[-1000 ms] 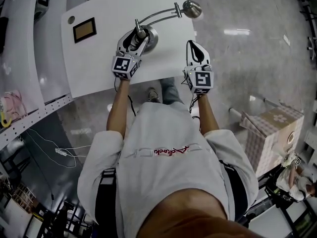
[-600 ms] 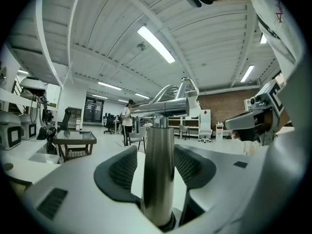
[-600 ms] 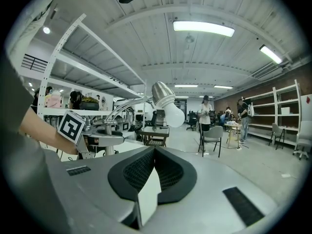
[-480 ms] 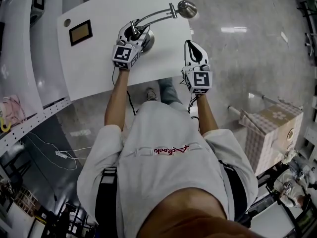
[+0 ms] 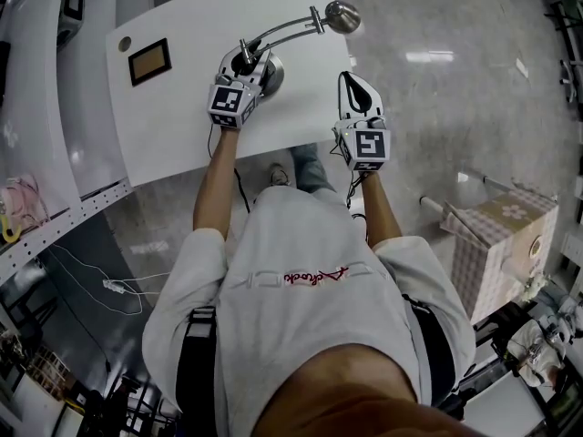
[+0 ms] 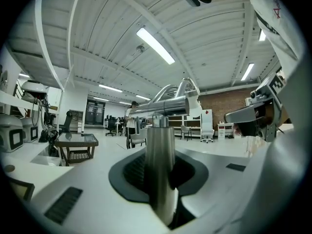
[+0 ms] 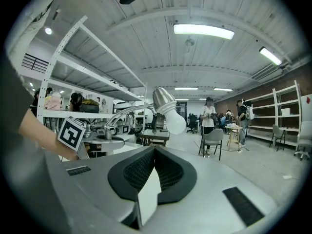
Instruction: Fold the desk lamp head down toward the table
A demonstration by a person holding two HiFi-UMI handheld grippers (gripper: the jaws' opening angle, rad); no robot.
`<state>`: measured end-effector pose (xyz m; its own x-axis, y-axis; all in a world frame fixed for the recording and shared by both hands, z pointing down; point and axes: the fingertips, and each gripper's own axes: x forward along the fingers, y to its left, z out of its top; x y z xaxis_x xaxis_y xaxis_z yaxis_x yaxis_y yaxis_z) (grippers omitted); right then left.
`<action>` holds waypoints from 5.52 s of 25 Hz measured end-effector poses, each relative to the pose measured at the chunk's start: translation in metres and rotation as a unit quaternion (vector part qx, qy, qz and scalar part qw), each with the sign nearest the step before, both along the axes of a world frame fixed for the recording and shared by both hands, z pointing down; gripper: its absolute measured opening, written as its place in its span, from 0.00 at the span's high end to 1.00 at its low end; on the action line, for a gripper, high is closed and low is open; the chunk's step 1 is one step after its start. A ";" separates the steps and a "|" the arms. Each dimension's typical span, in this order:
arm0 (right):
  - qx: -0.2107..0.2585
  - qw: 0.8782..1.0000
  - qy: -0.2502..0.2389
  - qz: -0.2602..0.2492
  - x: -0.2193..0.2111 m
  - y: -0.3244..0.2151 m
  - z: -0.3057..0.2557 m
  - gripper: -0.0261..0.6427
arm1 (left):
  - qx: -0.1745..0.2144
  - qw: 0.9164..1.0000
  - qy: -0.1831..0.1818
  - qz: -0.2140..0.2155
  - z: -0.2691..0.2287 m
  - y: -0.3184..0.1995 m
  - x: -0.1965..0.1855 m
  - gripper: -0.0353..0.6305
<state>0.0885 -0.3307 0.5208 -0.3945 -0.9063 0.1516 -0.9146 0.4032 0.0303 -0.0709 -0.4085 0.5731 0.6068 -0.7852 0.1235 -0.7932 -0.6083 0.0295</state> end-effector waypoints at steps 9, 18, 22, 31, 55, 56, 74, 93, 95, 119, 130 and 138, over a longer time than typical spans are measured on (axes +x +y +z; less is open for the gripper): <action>0.035 0.999 0.002 -0.012 -0.010 -0.026 -0.045 0.94 | -0.003 1.000 -0.001 0.002 0.001 -0.001 0.001 0.79; 0.054 0.998 -0.010 -0.010 -0.016 -0.047 -0.078 0.94 | -0.004 1.000 -0.003 0.009 0.001 -0.001 0.001 0.79; 0.056 0.998 0.006 -0.011 -0.018 -0.050 -0.082 0.94 | -0.006 1.000 -0.004 0.012 0.002 -0.001 0.002 0.79; 0.091 0.954 0.286 0.016 -0.026 -0.052 -0.074 0.61 | -0.007 1.000 -0.004 0.017 0.002 0.000 0.003 0.79; 0.078 0.942 0.327 0.003 -0.034 -0.099 -0.078 0.52 | -0.007 1.000 -0.003 0.026 0.003 0.000 0.004 0.78; 0.078 0.942 0.326 0.003 -0.034 -0.099 -0.079 0.52 | -0.007 1.000 -0.004 0.026 0.003 0.000 0.004 0.78; 0.068 0.957 0.282 0.006 -0.025 -0.100 -0.064 0.52 | -0.009 1.000 -0.006 0.029 0.003 0.000 0.005 0.79; 0.002 0.995 0.096 0.016 -0.011 -0.100 0.009 0.52 | -0.006 0.999 -0.007 0.033 0.003 0.001 0.006 0.79; 0.006 0.996 0.087 0.015 -0.010 -0.101 0.010 0.52 | -0.005 0.999 -0.007 0.033 0.002 0.001 0.006 0.79; 0.001 0.996 0.085 0.022 -0.009 -0.084 0.020 0.52 | -0.012 1.000 -0.004 0.016 -0.001 0.005 -0.008 0.66; 0.024 0.996 0.068 0.046 -0.002 -0.045 0.000 0.92 | -0.015 1.000 -0.009 -0.002 -0.001 0.027 -0.025 0.65; 0.023 0.997 0.061 0.028 -0.015 -0.016 -0.005 0.93 | -0.005 1.000 -0.014 -0.003 -0.011 0.049 -0.029 0.65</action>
